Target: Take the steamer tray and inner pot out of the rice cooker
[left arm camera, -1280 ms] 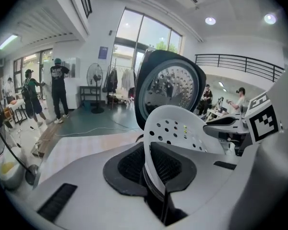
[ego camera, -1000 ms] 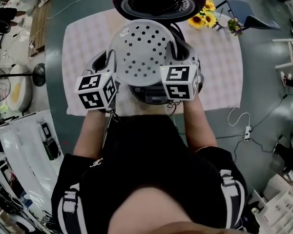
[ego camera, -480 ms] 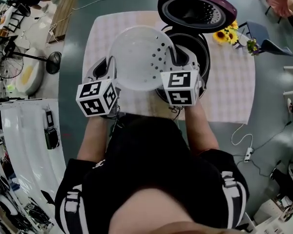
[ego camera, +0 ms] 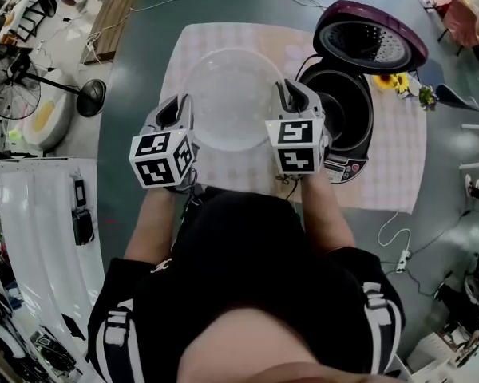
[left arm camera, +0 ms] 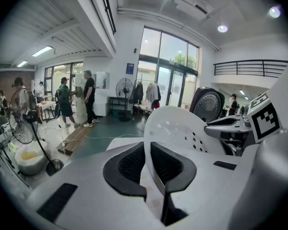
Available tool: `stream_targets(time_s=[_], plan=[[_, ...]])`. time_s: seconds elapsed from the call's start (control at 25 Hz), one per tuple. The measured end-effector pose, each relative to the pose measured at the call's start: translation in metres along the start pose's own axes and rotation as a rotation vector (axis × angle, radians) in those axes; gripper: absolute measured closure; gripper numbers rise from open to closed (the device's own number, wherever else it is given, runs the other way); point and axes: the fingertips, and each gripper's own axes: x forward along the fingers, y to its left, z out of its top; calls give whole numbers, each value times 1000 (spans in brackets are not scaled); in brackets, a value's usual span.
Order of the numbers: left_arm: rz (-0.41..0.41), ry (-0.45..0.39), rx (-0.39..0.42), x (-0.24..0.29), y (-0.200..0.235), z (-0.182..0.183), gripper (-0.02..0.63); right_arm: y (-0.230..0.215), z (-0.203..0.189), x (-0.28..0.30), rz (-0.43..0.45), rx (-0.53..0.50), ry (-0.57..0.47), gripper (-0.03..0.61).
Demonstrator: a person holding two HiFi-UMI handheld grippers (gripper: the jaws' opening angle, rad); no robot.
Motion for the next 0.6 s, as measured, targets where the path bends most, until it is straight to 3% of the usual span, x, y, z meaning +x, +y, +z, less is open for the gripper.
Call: stream_targets(time_s=[0.2,0.6], plan=[[-20,20,-7,3,44,-6,577,35,10,23,1,11,26,525],[-89,105,-2,27,100,-46,577,86,-13,64,-23,57,103,525]])
